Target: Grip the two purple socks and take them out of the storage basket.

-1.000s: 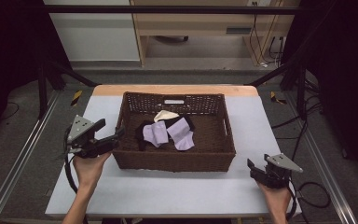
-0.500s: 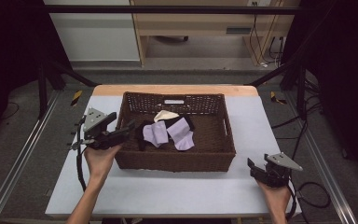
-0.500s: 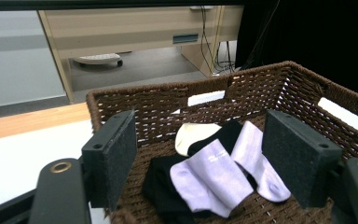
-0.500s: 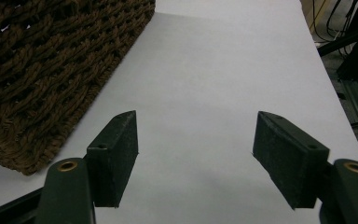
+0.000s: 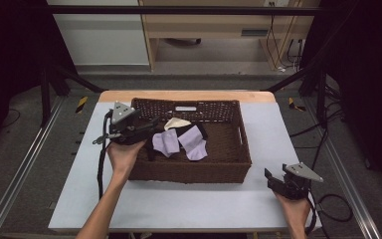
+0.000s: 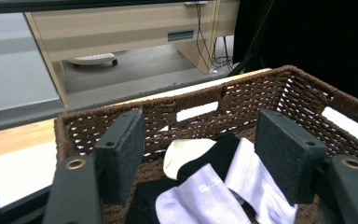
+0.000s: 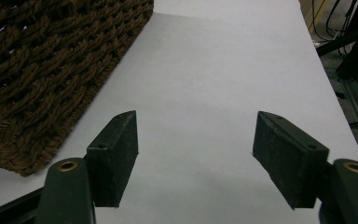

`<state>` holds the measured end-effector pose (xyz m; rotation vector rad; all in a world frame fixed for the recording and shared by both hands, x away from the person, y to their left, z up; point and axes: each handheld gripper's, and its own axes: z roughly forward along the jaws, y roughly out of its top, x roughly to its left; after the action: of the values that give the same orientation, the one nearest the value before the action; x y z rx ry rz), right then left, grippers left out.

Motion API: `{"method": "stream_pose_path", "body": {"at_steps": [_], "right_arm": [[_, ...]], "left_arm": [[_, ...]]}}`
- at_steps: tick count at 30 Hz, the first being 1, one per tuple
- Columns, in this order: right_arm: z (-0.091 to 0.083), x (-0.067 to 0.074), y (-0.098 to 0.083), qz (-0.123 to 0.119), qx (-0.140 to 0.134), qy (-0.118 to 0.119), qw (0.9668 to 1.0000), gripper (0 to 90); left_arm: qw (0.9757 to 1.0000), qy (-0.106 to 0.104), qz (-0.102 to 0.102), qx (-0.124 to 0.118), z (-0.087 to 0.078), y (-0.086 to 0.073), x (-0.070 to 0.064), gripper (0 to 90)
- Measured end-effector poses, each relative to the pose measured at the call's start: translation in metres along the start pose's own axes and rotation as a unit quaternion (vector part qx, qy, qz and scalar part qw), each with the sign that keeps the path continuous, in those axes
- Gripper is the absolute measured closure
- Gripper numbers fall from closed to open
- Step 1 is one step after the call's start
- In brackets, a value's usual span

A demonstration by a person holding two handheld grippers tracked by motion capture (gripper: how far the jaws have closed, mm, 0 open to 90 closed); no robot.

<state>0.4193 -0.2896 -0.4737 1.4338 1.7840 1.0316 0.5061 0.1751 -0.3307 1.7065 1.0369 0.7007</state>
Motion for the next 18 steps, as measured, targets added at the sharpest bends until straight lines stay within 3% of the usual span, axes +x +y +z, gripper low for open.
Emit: {"method": "stream_pose_path", "body": {"at_steps": [7,18], "right_arm": [[0.001,0.0,0.0,-0.004,0.001,-0.002,1.0,31.0],[0.001,0.0,0.0,-0.005,0.002,-0.003,1.0,31.0]], "left_arm": [[0.9999,-0.009,0.003,0.01,0.018,0.003,-0.003,36.2],[0.9992,-0.01,0.03,0.027,0.051,-0.001,-0.005,38.6]]}}
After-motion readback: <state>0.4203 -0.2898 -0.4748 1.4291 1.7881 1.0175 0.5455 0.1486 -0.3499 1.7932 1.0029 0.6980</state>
